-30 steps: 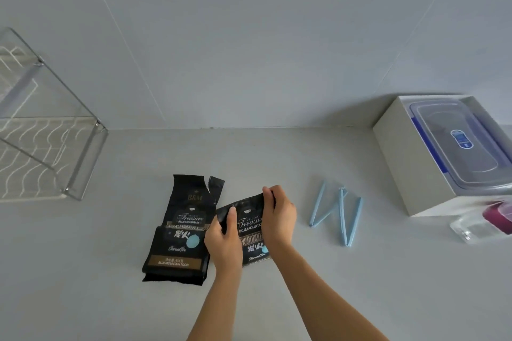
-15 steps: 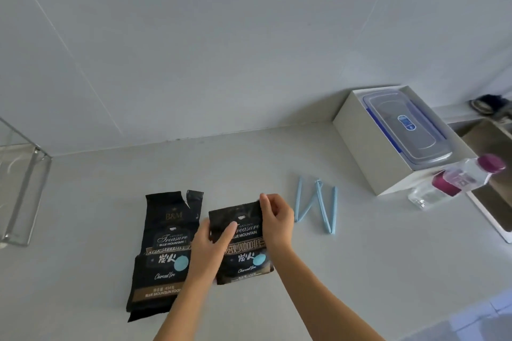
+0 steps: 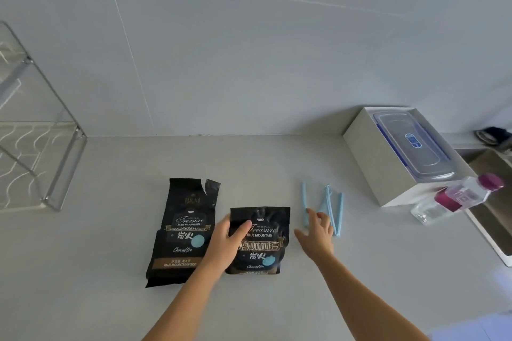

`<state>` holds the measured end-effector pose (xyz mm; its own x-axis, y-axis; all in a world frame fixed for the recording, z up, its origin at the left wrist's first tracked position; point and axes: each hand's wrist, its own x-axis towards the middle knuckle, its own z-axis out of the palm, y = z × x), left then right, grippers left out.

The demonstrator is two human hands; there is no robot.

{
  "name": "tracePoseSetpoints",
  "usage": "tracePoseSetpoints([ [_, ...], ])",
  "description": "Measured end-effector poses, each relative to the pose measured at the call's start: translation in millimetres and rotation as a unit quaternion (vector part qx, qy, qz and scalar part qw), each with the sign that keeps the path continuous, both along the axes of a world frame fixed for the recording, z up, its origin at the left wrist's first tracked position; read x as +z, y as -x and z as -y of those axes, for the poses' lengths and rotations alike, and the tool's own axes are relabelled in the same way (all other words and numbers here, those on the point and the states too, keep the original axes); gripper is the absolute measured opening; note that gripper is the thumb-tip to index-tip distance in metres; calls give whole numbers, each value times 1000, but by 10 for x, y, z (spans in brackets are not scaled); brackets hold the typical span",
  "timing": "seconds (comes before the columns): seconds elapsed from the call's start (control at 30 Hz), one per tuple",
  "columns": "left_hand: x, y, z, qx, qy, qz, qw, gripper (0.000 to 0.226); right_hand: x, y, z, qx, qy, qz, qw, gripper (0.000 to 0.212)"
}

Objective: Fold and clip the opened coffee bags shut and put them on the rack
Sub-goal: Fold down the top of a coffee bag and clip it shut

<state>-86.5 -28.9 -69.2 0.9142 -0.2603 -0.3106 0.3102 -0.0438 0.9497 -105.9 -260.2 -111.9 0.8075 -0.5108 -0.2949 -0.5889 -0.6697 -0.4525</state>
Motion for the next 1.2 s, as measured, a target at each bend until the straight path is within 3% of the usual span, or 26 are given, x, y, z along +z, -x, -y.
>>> tracePoseSetpoints([
  [0.13, -2, 38, -1, -3, 19, -6, 1000, 9, 30, 278, 62, -11, 4, 33, 999, 21],
  [0.3, -12, 69, -31, -21, 24, -2, 999, 16, -80, 575, 71, -47, 18, 115, 992, 9],
  [0.37, 7, 41, -22, -18, 28, -7, 999, 14, -63, 559, 100, -93, -53, 128, 986, 8],
  [0.43, 28, 26, -6, -14, 29, -11, 999, 11, 43, 488, 140, -132, -181, 148, 963, 7],
  [0.6, 60, 36, 28, 6, 45, -24, 999, 9, 609, 187, 268, 4, -308, 169, 936, 11],
  [0.87, 90, 45, 22, 10, 64, -19, 998, 15, 1086, -31, 176, 243, -185, 138, 942, 22],
  [1.2, 15, 114, -21, 19, 72, -11, 997, 20, 1152, 49, -243, 267, -172, 151, 936, 38],
])
